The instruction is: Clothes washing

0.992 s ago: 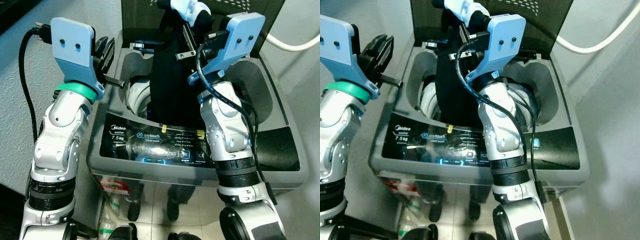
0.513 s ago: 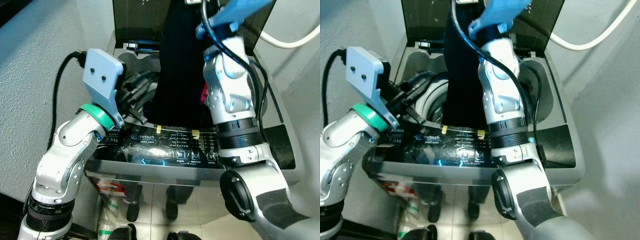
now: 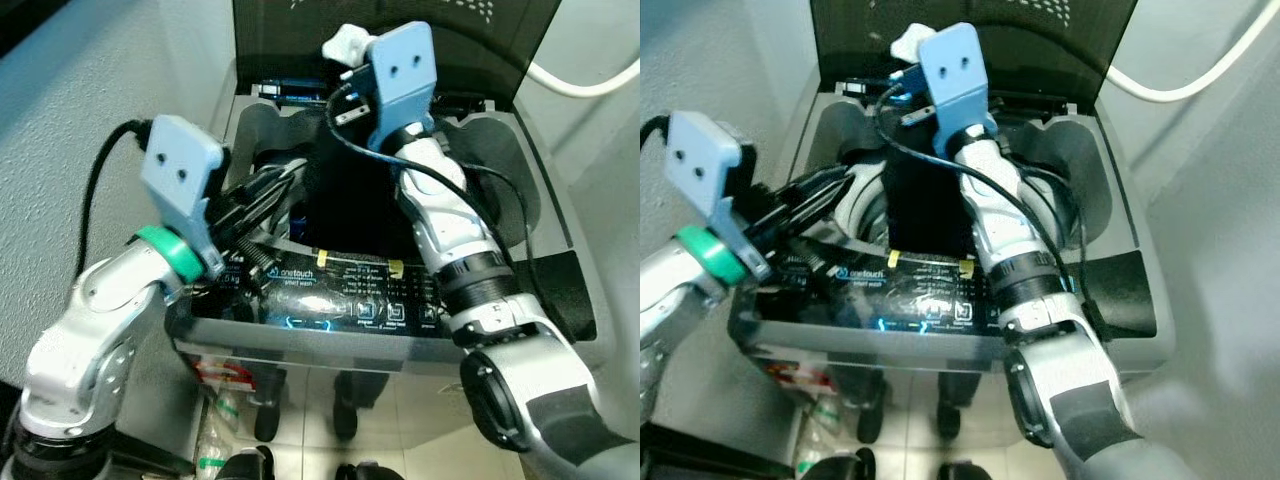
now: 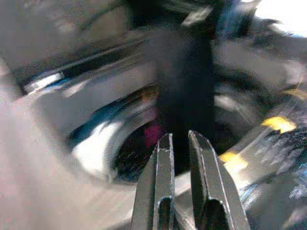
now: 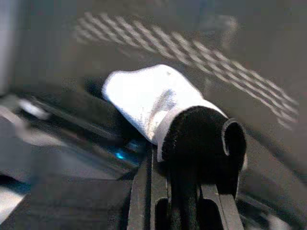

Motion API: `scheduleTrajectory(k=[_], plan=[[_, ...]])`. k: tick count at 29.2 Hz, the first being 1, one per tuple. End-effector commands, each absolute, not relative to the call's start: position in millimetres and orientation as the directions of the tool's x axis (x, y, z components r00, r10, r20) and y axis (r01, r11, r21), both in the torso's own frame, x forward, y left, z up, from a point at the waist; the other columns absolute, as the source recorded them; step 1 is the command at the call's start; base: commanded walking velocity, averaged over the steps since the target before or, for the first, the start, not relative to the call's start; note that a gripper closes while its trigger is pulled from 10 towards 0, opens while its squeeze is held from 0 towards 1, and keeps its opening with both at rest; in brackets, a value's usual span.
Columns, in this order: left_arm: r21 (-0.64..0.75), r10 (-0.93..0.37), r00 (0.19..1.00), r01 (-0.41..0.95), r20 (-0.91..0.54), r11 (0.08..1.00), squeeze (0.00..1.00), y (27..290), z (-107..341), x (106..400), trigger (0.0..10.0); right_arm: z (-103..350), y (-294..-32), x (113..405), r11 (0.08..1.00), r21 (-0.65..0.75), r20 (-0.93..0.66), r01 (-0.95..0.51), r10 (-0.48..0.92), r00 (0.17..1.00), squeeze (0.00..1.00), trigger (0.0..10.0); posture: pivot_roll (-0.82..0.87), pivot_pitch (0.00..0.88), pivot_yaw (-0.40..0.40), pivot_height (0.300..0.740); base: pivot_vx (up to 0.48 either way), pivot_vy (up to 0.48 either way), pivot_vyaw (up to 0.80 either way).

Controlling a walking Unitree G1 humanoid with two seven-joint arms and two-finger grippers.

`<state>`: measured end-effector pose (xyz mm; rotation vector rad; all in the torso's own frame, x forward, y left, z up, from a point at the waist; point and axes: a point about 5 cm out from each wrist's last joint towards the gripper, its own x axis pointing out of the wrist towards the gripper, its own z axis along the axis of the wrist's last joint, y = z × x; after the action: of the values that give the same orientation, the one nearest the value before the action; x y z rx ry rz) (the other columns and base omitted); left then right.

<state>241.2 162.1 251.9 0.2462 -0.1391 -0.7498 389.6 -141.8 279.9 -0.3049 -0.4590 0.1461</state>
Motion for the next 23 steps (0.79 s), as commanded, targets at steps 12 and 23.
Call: scheduleTrajectory(k=[12, 23], plan=[[0.273, -0.718, 0.696, 0.693, -0.011, 0.667, 0.00, 156, 245, 236, 10.0, 251, -159, 380, 0.845, -0.471, 0.184, -0.255, 0.376, 0.908, 1.00, 10.0, 0.06, 0.030, 0.038, 0.740, 0.000, 0.000, 0.00], [0.268, -0.719, 0.695, 0.691, 0.006, 0.671, 0.00, 156, 246, 238, 10.0, 251, -165, 363, 0.665, -0.593, 0.000, -0.455, 0.565, 0.825, 1.00, 10.0, 0.05, 0.023, 0.027, 0.740, 0.000, 0.000, 0.00]])
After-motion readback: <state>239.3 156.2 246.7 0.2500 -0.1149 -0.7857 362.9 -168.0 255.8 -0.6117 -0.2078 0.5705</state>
